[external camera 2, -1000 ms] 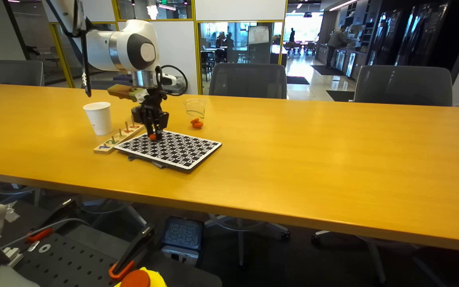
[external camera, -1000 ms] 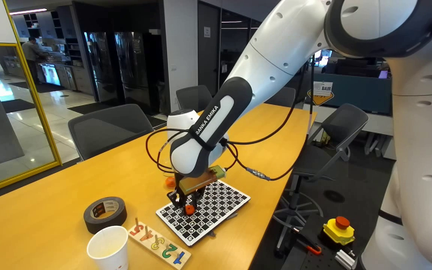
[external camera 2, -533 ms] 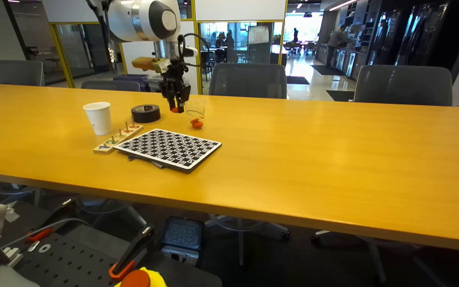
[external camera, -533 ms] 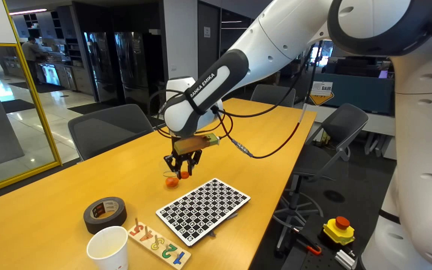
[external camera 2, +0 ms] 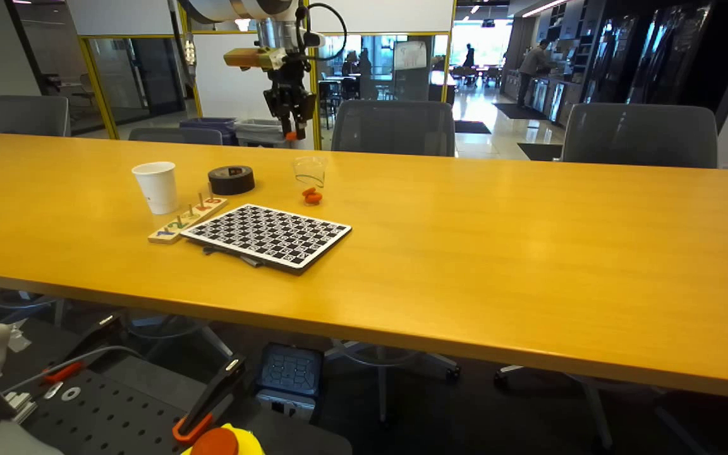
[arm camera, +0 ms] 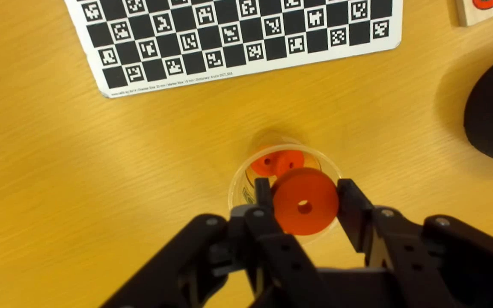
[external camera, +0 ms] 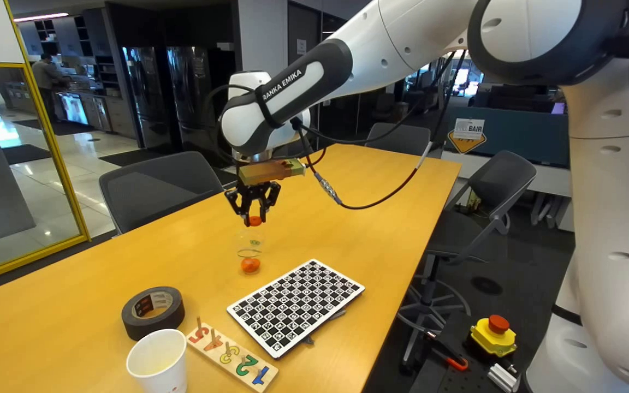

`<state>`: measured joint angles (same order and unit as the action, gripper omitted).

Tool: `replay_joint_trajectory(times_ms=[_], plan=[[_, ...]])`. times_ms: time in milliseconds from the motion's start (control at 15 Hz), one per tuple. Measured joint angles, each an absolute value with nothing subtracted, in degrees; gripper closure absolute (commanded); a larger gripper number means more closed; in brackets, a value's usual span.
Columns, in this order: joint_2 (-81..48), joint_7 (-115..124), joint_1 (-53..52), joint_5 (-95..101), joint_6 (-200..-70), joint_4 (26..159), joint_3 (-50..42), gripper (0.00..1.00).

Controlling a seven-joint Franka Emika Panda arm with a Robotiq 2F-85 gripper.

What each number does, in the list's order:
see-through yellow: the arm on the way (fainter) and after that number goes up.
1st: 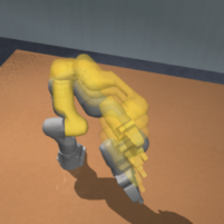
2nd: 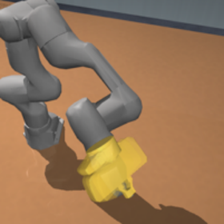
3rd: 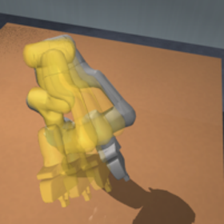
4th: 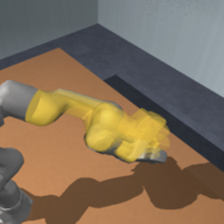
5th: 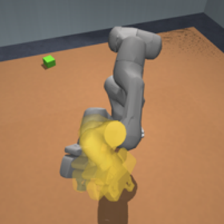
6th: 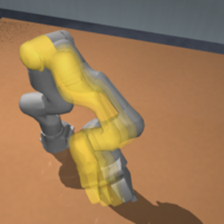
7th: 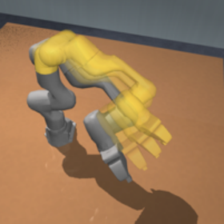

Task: Put the orange circles into the transparent cup and the yellow circles into the white cup.

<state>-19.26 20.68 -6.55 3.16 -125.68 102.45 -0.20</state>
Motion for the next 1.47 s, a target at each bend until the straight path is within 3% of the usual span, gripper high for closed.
replay_joint_trajectory(times_ms=[1200, 1267, 1333, 1467], plan=[[-33.9, 11.8, -3.9, -2.3, -116.3, 85.5, 0.4, 0.82], [-34.5, 11.5, -3.8, -2.5, -115.9, 84.9, 0.4, 0.33], [-34.9, 11.3, -3.7, -2.7, -115.6, 84.4, 0.4, 0.32], [-35.6, 11.0, -3.6, -2.8, -115.0, 83.5, 0.4, 0.19]])
